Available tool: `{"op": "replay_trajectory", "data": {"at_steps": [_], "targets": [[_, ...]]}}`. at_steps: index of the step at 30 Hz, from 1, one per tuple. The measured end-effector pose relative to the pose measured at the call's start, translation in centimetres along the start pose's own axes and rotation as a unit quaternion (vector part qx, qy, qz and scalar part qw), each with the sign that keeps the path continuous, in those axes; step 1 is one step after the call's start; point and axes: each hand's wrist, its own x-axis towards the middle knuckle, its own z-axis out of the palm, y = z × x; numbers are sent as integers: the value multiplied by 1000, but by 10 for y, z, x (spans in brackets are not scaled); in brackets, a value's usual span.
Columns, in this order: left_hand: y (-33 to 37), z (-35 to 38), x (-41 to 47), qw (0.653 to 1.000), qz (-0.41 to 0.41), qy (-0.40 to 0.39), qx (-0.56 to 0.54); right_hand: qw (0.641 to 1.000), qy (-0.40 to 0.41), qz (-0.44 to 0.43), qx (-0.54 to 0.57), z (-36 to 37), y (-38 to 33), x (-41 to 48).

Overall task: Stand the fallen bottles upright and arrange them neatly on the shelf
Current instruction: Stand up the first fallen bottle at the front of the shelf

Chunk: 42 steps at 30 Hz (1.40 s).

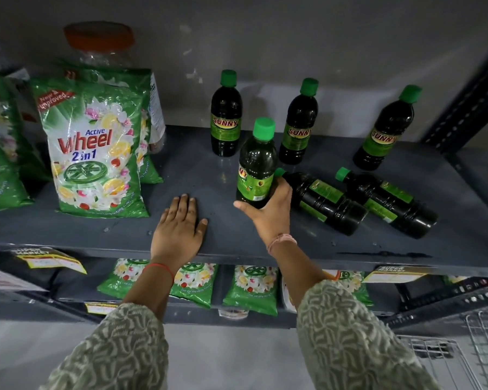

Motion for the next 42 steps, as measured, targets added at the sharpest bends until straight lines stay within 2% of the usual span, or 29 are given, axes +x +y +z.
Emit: {"op": "replay_trajectory", "data": {"at_steps": [2,9,12,17,22,31,42], "targets": [[0,0,0,1000,1,1,-1,1000,-2,17,18,-2,1,2],[-1,0,-1,1000,1,2,-3,992,-109,45,49,-17,8,10],[0,-1,-1,1000,1,2,-3,995,-93,27,32,-15,7,7],[0,0,0,1000,3,8,-1,998,-49,48,-7,-11,2,4],[0,-1,0,1000,3,3,1,995,-77,69,4,-17,-1,-2],[2,-5,-1,1000,2,-11,4,994,-106,25,-18,-35,8,-50],[3,-6,-2,1000,-3,-13,-1,989,-147,29,-7,-47,10,-64]]}}
